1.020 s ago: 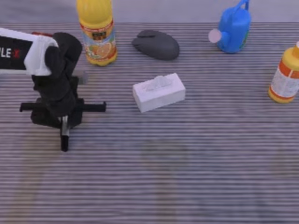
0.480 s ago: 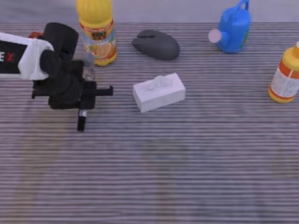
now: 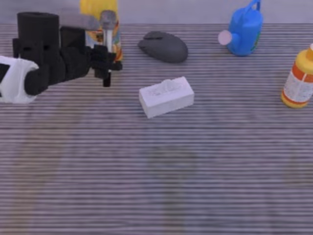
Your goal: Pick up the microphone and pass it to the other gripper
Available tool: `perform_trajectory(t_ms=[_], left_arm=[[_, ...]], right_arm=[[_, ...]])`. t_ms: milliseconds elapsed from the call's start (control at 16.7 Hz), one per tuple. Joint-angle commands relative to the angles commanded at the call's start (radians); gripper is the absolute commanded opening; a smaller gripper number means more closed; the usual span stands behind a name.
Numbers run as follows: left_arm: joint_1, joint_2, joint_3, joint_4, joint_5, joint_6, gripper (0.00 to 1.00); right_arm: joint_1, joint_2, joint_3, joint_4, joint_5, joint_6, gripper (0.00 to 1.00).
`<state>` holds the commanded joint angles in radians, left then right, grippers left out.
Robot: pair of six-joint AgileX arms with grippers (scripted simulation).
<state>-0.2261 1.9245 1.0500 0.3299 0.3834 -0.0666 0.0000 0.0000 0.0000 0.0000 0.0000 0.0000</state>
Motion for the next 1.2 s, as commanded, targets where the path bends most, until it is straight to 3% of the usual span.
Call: perform_trajectory(t_ms=[300,540,960,1200], left_arm=[[0.017,-0.113,-0.111,0.378,0.155,0.057,0.0],[0.025,-0.172,-0.148,0.504,0.217,0.084,0.0],[0.004,-0.18,-0.148,0.505,0.201,0.086,0.0],[-0.131,-0.251,-0.182,0.489,0.061,0.081,0.0]], right_arm=[[0.0,0.0,0.0,0.0,0.0,0.0,1.0],[0.0,0.0,0.0,0.0,0.0,0.0,1.0],[0.0,0.0,0.0,0.0,0.0,0.0,1.0],[0.0,0.0,0.0,0.0,0.0,0.0,1.0]])
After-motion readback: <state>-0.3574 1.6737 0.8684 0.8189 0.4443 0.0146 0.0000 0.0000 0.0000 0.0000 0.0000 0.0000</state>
